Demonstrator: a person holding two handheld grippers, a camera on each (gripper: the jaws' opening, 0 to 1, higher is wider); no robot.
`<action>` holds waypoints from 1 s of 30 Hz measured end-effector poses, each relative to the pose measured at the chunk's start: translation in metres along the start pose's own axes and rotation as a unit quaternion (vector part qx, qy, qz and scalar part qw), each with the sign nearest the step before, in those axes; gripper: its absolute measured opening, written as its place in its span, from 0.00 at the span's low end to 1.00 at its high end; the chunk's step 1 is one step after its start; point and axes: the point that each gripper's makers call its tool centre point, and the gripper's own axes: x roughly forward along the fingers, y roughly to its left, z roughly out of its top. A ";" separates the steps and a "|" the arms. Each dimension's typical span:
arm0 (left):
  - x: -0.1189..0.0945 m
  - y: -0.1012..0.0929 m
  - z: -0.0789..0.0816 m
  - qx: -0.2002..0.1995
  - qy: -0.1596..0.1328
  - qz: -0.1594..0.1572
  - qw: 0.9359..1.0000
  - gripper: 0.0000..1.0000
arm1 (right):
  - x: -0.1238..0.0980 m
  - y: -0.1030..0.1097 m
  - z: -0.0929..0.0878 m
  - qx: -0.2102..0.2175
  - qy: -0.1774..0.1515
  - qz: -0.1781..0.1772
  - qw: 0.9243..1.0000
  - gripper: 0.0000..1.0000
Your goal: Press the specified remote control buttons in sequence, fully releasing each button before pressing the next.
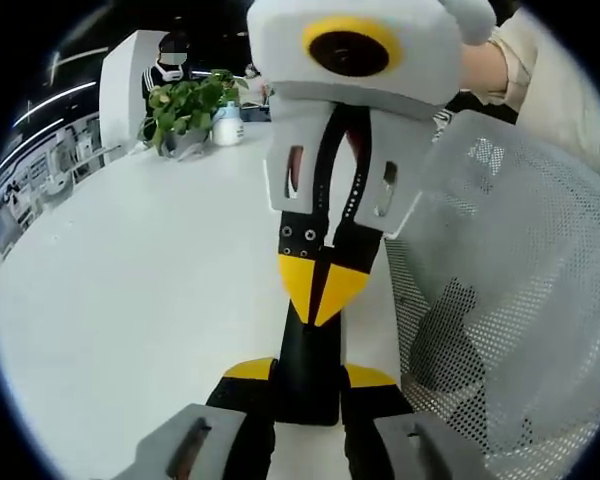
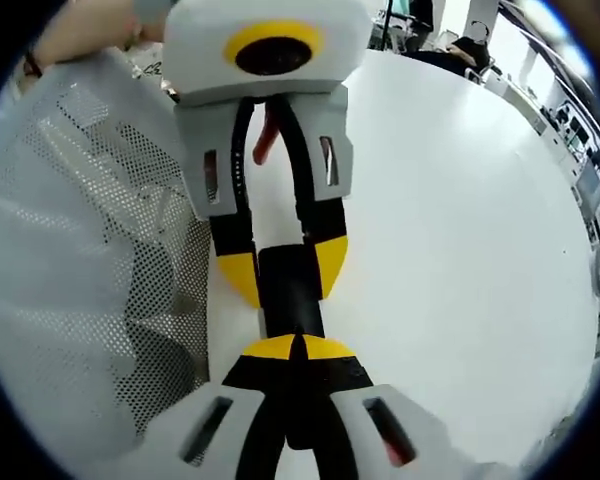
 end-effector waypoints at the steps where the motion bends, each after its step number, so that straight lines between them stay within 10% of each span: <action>1: 0.000 0.000 0.000 0.000 0.000 0.000 1.000 0.24 | 0.000 0.001 0.000 -0.004 0.002 -0.004 1.000 0.00; 30: 0.000 -0.001 0.001 0.004 0.004 -0.004 1.000 0.24 | 0.004 0.001 0.005 -0.034 0.023 0.013 0.999 0.00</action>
